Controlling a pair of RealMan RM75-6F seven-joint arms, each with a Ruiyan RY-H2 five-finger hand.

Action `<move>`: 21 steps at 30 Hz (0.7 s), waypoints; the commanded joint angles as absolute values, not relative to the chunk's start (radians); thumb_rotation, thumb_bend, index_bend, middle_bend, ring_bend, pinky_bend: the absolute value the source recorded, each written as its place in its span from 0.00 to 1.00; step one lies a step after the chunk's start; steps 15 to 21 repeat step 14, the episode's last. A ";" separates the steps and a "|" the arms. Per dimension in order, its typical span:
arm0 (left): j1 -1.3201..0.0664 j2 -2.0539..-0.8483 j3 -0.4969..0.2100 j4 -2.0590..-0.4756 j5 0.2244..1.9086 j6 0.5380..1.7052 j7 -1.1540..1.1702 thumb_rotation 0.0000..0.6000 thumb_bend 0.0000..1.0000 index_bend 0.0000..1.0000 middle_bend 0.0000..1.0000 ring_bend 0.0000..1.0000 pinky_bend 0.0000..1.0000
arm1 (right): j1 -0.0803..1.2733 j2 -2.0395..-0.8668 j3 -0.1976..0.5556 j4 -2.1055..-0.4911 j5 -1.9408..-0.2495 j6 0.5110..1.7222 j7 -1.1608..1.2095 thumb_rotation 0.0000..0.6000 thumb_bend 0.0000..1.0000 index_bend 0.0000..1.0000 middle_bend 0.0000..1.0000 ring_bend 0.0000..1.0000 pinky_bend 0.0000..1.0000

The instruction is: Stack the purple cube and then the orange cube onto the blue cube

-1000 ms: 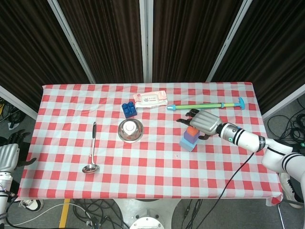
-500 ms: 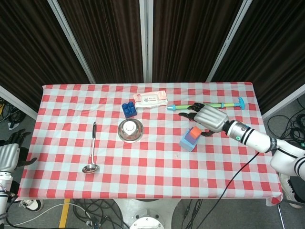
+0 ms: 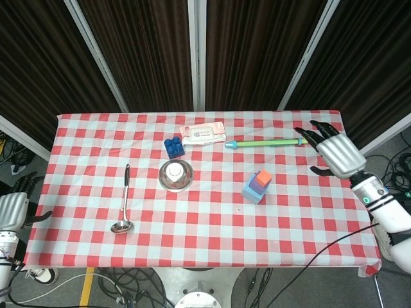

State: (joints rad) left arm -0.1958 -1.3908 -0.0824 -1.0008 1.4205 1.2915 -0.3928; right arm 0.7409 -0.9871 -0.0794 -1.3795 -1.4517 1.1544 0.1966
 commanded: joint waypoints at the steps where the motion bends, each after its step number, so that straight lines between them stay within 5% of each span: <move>1: -0.194 -1.377 -0.080 -1.026 1.434 1.312 -0.389 1.00 0.09 0.24 0.21 0.12 0.26 | 0.599 -1.000 -0.062 -1.474 -1.285 1.191 0.022 1.00 0.09 0.00 0.17 0.00 0.11; 21: -0.194 -1.346 -0.071 -1.090 1.463 1.347 -0.376 1.00 0.09 0.24 0.21 0.12 0.26 | 0.448 -1.111 -0.008 -1.432 -1.233 1.269 0.017 1.00 0.09 0.00 0.17 0.00 0.11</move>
